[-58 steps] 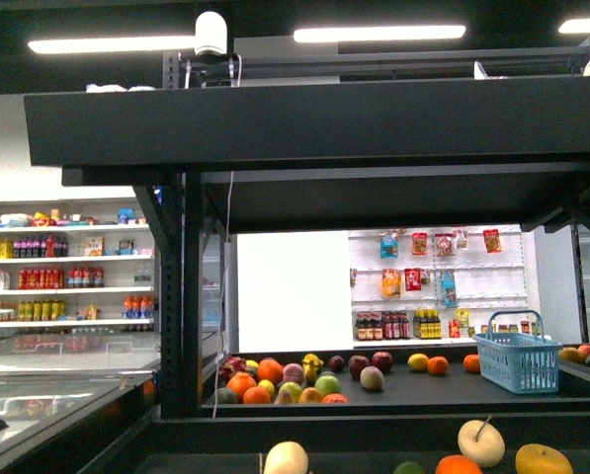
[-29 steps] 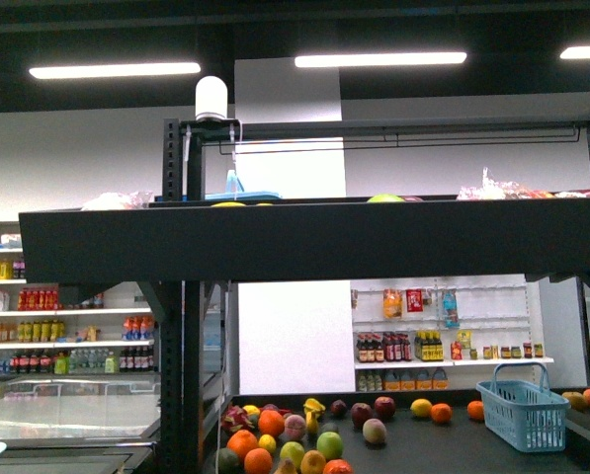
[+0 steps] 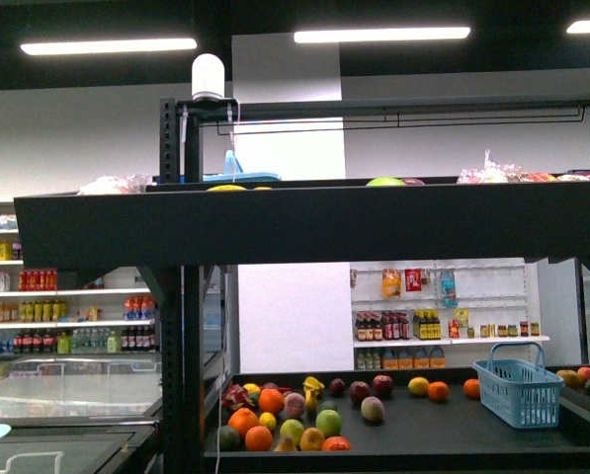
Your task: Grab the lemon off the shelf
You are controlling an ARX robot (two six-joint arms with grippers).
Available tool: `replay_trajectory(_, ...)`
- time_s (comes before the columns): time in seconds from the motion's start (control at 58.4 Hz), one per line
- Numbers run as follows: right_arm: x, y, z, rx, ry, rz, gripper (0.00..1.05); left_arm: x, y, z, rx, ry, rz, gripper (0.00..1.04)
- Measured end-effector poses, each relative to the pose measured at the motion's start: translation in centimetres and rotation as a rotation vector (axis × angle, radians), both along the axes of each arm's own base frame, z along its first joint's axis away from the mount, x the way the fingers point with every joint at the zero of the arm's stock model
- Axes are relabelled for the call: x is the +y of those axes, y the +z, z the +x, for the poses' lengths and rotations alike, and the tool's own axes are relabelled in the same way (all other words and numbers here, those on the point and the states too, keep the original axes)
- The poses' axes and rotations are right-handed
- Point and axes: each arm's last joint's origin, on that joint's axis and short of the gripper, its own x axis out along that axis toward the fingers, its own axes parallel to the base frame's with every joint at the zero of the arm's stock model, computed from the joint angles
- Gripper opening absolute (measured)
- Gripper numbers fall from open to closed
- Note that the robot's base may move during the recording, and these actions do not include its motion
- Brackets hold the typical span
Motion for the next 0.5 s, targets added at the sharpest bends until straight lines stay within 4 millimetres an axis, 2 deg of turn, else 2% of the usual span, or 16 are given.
replay_trajectory(0.051,0.0,0.0,0.0,0.0,0.0,0.0,0.97,1.3,2.4,1.7,-0.014,0.023,-0.083,0.97)
replay_trajectory(0.188,0.0,0.0,0.0,0.0,0.0,0.0,0.97,5.3,5.9,6.4,0.011,0.112,-0.232,0.97)
replay_trajectory(0.342,0.0,0.0,0.0,0.0,0.0,0.0,0.97,9.1,7.1,11.0,0.041,0.174,-0.389,0.97)
replay_trajectory(0.496,0.0,0.0,0.0,0.0,0.0,0.0,0.97,11.8,7.4,14.3,0.057,0.217,-0.526,0.97)
